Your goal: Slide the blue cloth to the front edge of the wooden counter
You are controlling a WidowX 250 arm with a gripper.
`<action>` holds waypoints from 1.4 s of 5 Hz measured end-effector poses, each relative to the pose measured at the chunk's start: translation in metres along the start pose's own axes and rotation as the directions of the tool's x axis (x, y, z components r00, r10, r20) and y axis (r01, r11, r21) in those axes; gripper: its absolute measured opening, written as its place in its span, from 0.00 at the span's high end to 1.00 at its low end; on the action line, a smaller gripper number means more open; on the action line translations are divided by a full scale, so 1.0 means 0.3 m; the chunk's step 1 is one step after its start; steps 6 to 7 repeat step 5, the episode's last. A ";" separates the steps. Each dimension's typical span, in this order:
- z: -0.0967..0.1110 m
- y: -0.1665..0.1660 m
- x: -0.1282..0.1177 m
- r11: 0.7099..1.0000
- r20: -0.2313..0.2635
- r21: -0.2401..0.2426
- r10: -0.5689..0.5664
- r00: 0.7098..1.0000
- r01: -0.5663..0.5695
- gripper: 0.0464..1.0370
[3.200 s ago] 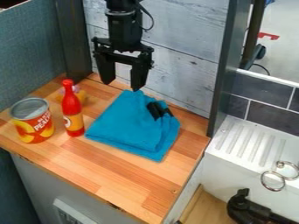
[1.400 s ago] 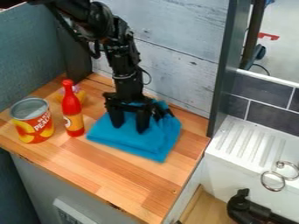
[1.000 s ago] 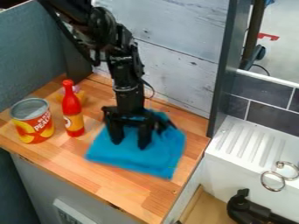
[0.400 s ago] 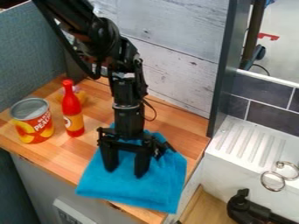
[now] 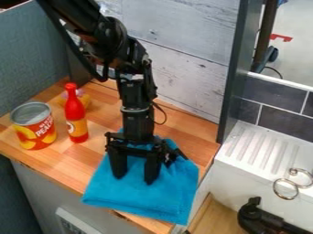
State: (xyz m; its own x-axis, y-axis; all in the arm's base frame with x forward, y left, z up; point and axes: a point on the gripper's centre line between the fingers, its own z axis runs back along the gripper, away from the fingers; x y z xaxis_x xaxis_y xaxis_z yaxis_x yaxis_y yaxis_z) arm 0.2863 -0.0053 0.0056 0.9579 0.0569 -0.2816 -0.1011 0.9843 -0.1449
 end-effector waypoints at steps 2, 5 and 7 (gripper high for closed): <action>0.256 -0.006 0.021 0.985 0.104 0.170 -0.004 0.995 -0.014 0.04; 0.512 0.142 -0.052 0.975 0.033 0.220 -0.023 0.999 0.015 0.04; 0.512 0.142 -0.052 0.975 0.033 0.220 -0.023 0.999 0.015 0.04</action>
